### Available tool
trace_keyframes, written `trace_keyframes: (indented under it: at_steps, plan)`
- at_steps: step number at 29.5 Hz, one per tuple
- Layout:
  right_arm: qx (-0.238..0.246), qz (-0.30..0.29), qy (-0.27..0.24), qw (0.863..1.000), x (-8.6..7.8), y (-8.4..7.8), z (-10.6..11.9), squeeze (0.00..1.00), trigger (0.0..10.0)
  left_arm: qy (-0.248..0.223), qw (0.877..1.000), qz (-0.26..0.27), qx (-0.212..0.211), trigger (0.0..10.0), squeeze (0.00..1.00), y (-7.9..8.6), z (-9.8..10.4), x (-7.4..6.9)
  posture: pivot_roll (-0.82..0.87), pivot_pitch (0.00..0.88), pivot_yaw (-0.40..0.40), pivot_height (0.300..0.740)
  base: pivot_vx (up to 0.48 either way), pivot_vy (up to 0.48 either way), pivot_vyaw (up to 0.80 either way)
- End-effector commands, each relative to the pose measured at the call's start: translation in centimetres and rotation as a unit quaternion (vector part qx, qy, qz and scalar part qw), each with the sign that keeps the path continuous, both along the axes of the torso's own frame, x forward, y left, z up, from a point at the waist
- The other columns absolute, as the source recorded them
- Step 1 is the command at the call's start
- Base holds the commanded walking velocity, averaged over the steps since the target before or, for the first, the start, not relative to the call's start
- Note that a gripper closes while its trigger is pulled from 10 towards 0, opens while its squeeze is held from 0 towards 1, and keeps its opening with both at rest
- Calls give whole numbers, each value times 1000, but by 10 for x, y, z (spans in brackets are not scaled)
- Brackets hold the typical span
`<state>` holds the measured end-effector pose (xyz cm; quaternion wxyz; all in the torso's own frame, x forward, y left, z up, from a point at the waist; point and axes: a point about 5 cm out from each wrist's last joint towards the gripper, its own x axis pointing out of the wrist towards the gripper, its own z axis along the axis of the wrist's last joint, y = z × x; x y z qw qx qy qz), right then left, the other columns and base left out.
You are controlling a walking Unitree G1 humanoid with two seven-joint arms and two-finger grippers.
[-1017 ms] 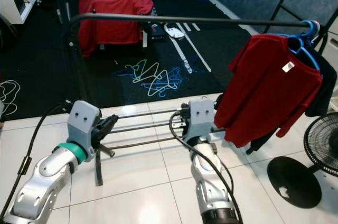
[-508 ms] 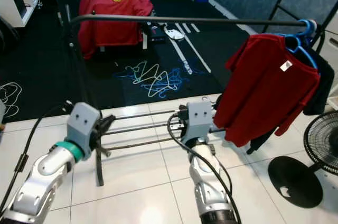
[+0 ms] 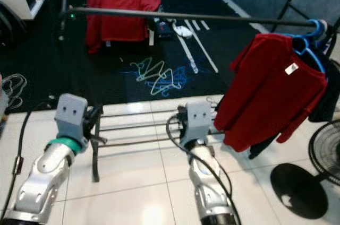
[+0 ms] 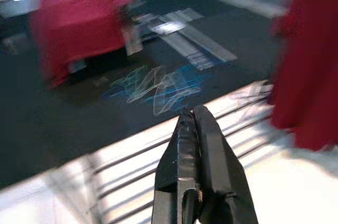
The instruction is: Hang hanger
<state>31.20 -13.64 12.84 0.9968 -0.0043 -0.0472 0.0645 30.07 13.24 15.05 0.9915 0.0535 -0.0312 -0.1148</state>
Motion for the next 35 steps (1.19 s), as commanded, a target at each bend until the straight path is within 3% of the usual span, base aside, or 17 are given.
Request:
trace_keyframes:
  at_steps: [1, 13, 35]
  plan:
    - [2, -3, 7, 1000, -2, 0, -3, 0, 10000, 7, 1000, 7, 2, 10000, 0, 4, -4, 0, -28, 33, 14, 740, 0, -390, 0]
    - [1, -2, 8, 1000, -3, 0, -3, 0, 10000, 7, 1000, 13, -2, 10000, 0, 4, -3, 1, -28, 28, 17, 740, 0, -350, 0]
    - [3, -1, 9, 1000, -4, 2, -3, 0, 10000, 7, 1000, 11, -4, 10000, 0, 5, -2, 1, -26, 27, 21, 740, 231, -324, 0]
